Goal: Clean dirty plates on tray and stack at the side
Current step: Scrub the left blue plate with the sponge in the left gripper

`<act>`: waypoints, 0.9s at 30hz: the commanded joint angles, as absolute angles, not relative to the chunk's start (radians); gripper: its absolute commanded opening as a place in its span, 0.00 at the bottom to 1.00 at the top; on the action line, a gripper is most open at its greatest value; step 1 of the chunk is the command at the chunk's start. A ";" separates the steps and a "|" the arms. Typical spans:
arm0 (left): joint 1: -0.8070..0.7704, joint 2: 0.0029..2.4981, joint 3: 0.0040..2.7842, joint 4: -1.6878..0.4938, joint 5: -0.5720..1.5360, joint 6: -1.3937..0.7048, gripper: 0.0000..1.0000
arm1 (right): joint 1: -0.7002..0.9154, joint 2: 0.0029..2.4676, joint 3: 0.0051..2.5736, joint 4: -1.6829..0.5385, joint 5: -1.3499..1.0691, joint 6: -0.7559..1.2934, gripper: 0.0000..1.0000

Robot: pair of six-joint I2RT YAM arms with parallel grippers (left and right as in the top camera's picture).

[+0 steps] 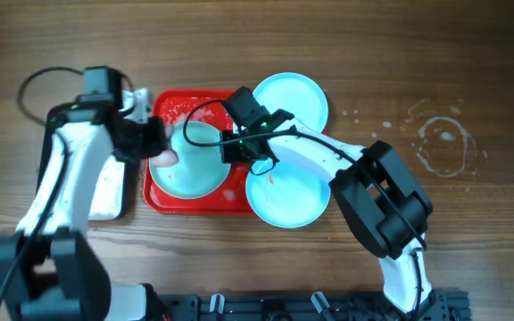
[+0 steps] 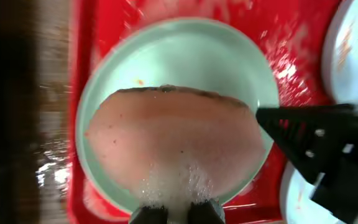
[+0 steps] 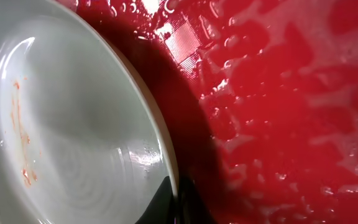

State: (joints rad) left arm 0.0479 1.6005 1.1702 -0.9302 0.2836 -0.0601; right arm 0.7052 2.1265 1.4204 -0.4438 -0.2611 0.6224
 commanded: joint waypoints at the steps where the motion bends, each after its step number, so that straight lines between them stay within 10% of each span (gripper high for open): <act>1: -0.020 1.698 1.182 -0.884 0.226 -0.063 0.04 | 0.706 2.154 1.431 -0.433 -0.290 0.602 0.04; 20: -0.083 1.943 1.182 -0.994 -0.245 -0.261 0.04 | 0.706 2.154 1.431 -0.434 -0.290 0.603 0.04; 27: -0.125 1.943 1.182 -1.003 0.029 -0.222 0.04 | 0.706 2.154 1.431 -0.434 -0.290 0.605 0.04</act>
